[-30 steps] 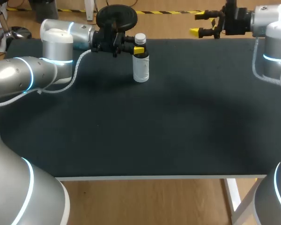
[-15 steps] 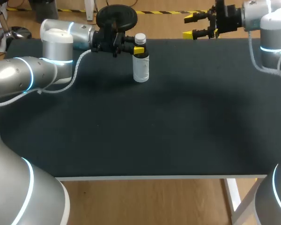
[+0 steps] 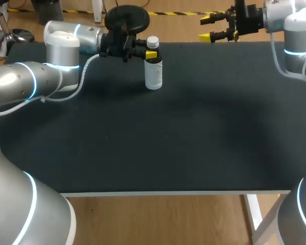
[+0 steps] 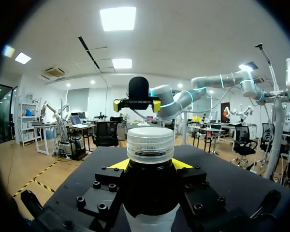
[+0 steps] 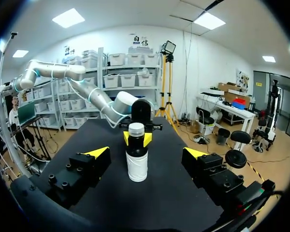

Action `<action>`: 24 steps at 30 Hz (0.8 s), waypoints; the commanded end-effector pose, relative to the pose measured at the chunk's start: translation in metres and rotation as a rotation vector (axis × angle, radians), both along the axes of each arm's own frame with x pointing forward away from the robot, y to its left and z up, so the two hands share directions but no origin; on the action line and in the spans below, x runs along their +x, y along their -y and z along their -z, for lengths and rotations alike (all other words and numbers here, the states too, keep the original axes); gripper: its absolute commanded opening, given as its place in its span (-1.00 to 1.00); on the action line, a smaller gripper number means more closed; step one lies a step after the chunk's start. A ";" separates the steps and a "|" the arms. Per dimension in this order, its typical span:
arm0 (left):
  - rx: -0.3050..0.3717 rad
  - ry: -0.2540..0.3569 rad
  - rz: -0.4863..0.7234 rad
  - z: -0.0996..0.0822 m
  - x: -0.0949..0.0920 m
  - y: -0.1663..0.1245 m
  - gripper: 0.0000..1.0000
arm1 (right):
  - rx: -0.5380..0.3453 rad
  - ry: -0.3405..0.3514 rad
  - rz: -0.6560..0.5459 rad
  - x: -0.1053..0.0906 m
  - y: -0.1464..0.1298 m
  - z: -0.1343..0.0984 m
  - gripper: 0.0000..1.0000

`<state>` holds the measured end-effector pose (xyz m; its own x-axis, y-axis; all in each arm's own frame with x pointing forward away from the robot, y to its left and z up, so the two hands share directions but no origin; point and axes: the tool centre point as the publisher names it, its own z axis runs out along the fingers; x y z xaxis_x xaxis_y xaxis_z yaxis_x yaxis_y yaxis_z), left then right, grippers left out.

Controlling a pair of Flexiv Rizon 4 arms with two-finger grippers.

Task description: Unscrew the bottle cap

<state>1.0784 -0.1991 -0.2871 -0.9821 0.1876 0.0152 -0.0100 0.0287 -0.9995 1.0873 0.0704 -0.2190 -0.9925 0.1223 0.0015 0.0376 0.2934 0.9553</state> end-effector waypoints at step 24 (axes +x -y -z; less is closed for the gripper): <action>-0.002 -0.002 0.008 0.002 0.004 0.000 -1.00 | 0.044 -0.022 0.035 -0.001 -0.096 0.024 1.00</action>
<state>1.0785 -0.1991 -0.2872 -0.9821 0.1876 0.0151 -0.0098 0.0287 -0.9995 1.0863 0.1585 -0.2358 -0.9884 0.1480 0.0345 0.0722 0.2570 0.9637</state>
